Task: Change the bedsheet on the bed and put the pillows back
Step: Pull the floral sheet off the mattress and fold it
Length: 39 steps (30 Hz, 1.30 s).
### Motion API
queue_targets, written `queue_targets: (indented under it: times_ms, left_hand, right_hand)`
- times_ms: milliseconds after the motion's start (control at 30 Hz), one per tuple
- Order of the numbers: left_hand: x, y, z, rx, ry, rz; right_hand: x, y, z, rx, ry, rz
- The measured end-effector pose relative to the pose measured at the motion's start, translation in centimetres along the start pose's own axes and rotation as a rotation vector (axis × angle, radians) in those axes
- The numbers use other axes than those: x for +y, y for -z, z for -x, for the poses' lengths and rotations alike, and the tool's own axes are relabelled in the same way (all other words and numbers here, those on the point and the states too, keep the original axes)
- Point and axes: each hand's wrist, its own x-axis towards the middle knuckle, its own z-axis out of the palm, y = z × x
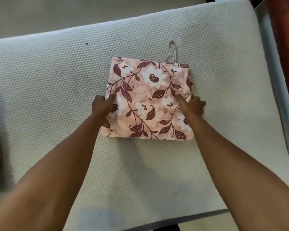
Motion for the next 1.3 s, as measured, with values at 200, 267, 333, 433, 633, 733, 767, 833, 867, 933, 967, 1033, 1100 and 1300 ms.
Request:
queue_targets:
  times_ms: [200, 267, 333, 433, 633, 733, 767, 833, 867, 933, 967, 1033, 1100, 1300]
  left_hand:
    - [1.3, 0.4, -0.3, -0.204, 0.124, 0.188]
    - [2.0, 0.8, -0.8, -0.281, 0.175, 0.259]
    - [2.7, 0.9, -1.2, -0.363, 0.203, 0.310]
    - [3.6, 0.8, -1.1, -0.327, 0.206, 0.333]
    - [9.9, 4.1, 1.6, -0.420, -0.007, 0.562]
    - [14.7, 6.6, 4.4, -0.388, -0.219, 0.640]
    - [15.9, 7.3, 5.4, -0.354, -0.269, 0.645]
    - [17.1, 8.3, 7.0, -0.271, -0.346, 0.613]
    - [17.1, 8.5, 7.7, -0.227, -0.373, 0.577]
    - [15.6, 8.0, 8.9, -0.166, -0.400, 0.480]
    - [14.1, 7.2, 9.7, -0.138, -0.378, 0.446]
    - [9.4, 5.2, 10.7, -0.076, -0.256, 0.368]
    - [3.4, 3.0, 10.8, -0.046, -0.091, 0.253]
    - [-2.8, 0.7, 9.9, -0.140, 0.182, 0.156]
  right_hand:
    - [0.2, 1.4, -0.8, -0.107, 0.108, -0.119]
    - [-0.4, 1.8, -1.0, -0.181, 0.037, -0.207]
    - [-1.3, 1.7, -1.4, -0.284, 0.046, -0.236]
    - [-2.8, 2.5, -1.6, -0.373, 0.040, -0.299]
    - [-6.8, 7.2, -0.3, -0.419, 0.093, -0.681]
    - [-10.5, 11.1, 1.8, -0.364, 0.251, -0.786]
    - [-11.4, 12.4, 2.7, -0.336, 0.298, -0.805]
    - [-11.9, 14.2, 4.2, -0.232, 0.367, -0.793]
    - [-11.6, 14.8, 5.2, -0.180, 0.390, -0.777]
    - [-9.6, 14.7, 6.5, -0.087, 0.382, -0.755]
    - [-8.1, 14.1, 6.7, -0.053, 0.352, -0.721]
    - [-3.7, 11.8, 7.2, -0.017, 0.254, -0.591]
    - [1.6, 8.5, 7.1, -0.034, 0.095, -0.422]
    - [8.6, 4.1, 6.2, -0.041, -0.124, -0.167]
